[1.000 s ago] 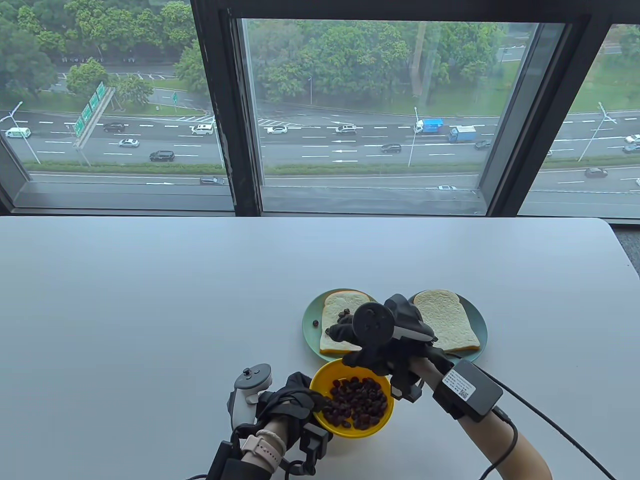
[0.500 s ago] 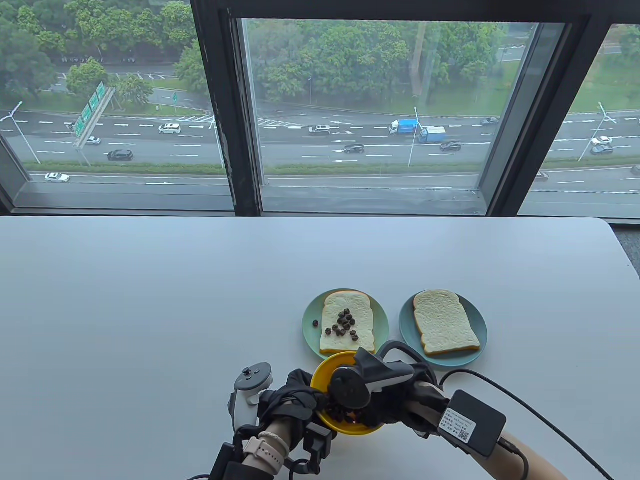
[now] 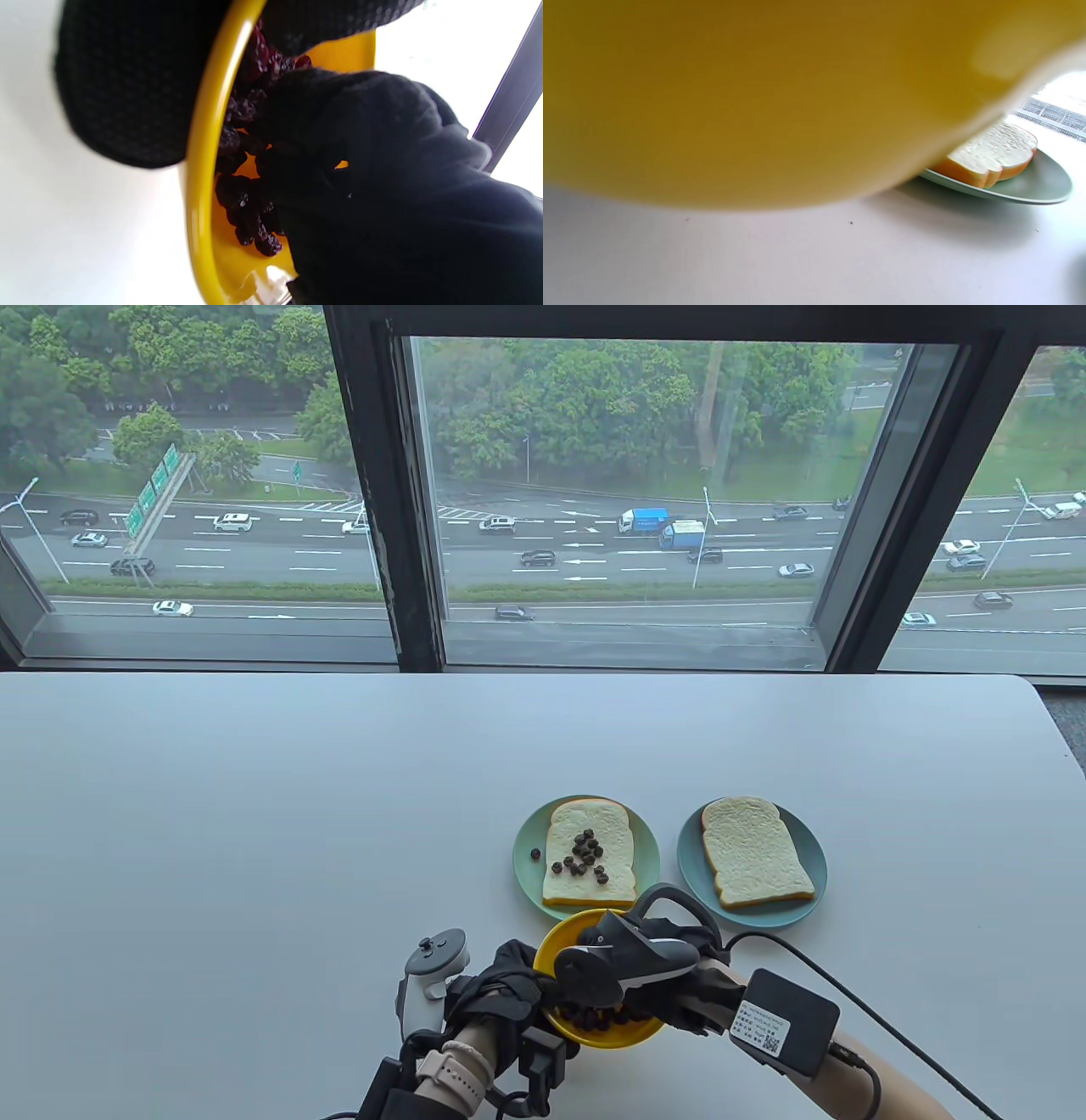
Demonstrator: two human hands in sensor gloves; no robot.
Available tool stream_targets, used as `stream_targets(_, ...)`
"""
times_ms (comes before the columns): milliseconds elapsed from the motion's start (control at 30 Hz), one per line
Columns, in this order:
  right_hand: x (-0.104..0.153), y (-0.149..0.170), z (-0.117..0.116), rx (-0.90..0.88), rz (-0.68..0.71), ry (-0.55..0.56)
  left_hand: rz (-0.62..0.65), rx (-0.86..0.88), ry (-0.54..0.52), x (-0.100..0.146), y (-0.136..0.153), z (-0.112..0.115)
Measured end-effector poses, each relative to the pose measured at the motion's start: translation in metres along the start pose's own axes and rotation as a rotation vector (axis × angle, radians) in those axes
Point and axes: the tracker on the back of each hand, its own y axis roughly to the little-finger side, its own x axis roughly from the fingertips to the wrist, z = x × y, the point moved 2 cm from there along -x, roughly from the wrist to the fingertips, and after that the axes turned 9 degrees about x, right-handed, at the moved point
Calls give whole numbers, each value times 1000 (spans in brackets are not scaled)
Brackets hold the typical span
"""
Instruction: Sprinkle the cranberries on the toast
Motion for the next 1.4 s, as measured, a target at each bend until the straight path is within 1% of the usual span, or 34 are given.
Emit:
stream_targets(133,6,0,1,-20,-4,68,-5,-71,-24,1,-3,-2)
stream_targets(200,9,2,4,-48,2,74,-11,-73,-28,1,-3,-3)
stream_targets(267,12,6,10,-82,1,90,-19,-85,-44,2,-3,-5)
stream_targets(333,15,10,17,-120,2,96,-24,-135,-59,1,-3,-6)
stream_targets(433,16,20,30,-174,-21,119,-29,-139,-44,0,-2,-4)
stream_targets(600,3,46,42,-237,-116,118,-13,-108,-20,-1,-3,-1)
stream_targets(700,-15,70,42,-271,-200,118,-18,-108,-18,-2,-2,-3)
stream_targets(767,-29,86,38,-275,-274,107,-26,-99,-16,-2,-1,-4)
stream_targets(833,-48,104,27,-289,-351,84,-30,-90,-12,-2,0,-4)
stream_targets(967,-80,127,-4,-324,-472,20,-39,-93,2,-2,1,-3)
stream_targets(1100,-103,141,-32,-316,-567,-33,-52,-97,12,-2,2,-2)
stream_targets(1167,-108,146,-42,-324,-605,-43,-56,-94,15,-1,2,-2)
stream_targets(1233,-110,153,-54,-330,-677,-62,-57,-93,18,-1,2,-2)
stream_targets(1333,-110,158,-65,-324,-724,-77,-59,-92,23,-1,2,-2)
stream_targets(1400,-109,158,-68,-326,-729,-80,-60,-92,23,-1,2,-2)
